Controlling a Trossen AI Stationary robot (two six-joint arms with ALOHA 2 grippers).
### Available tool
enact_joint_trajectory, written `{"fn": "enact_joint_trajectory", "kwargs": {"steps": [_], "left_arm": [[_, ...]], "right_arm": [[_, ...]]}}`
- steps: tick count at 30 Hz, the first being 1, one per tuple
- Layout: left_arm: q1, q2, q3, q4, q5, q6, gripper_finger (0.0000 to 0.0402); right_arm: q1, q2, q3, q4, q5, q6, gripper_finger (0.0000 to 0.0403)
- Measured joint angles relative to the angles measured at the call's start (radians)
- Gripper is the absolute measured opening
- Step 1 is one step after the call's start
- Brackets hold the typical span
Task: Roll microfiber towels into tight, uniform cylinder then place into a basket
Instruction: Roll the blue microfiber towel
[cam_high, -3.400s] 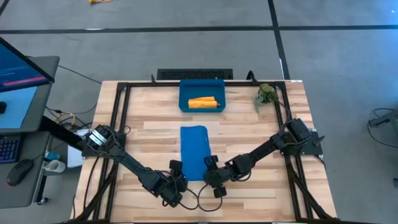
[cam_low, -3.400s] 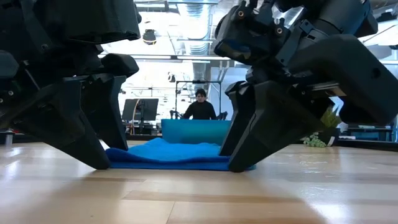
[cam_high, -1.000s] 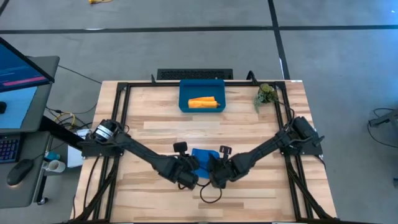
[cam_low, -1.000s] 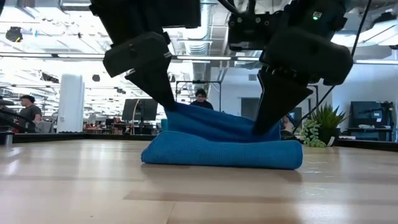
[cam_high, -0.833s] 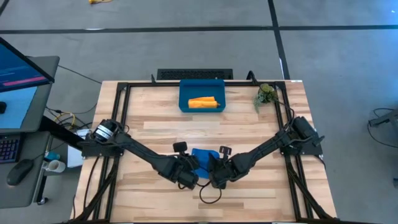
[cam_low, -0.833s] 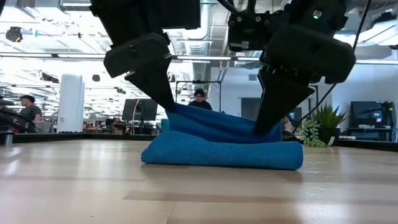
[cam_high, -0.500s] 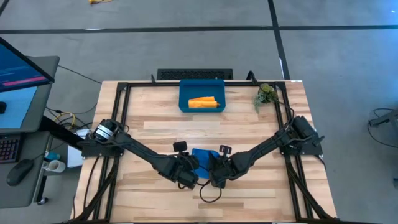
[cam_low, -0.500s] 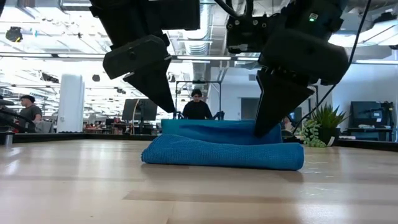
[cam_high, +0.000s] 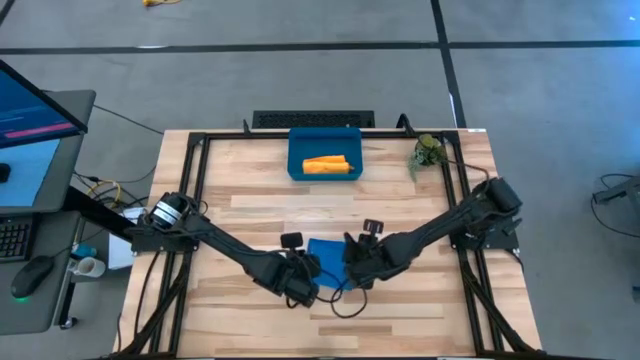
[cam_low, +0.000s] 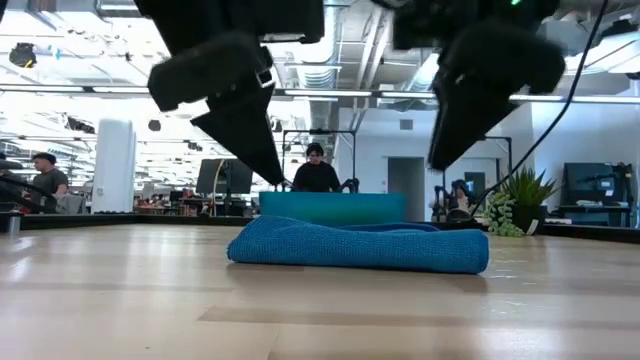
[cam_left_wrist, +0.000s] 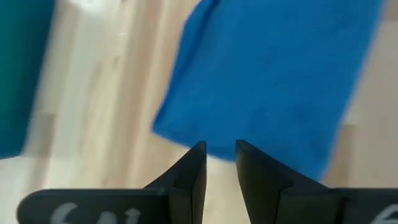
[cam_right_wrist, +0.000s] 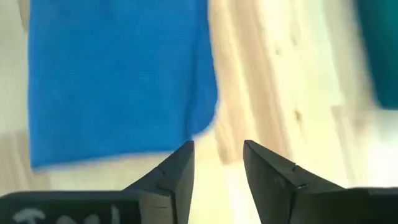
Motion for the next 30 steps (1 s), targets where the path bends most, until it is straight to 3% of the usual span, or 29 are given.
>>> {"fn": "enact_joint_trajectory", "kwargs": {"steps": [6,13,19,22,30], "left_arm": [[-0.008,0.000,0.000,0.105,0.072,0.026,0.0078],[-0.018,0.029,0.002,0.256,0.063,0.036,0.0077],[-0.026,0.116,0.000,0.284,0.058,0.031,0.0077],[-0.035,0.125,0.002,0.291,0.050,-0.003,0.0077],[-0.074,0.124,0.000,0.248,0.030,-0.044,0.0077]], "right_arm": [[0.060,-0.149,-0.163,0.121,0.008,0.016,0.0149],[0.155,-0.215,-0.395,0.600,0.004,0.014,0.0139],[0.194,-0.105,-0.445,1.059,0.010,-0.153,0.0141],[0.193,-0.034,-0.447,1.186,0.018,-0.223,0.0141],[0.168,0.124,-0.446,1.321,0.037,-0.194,0.0126]]}}
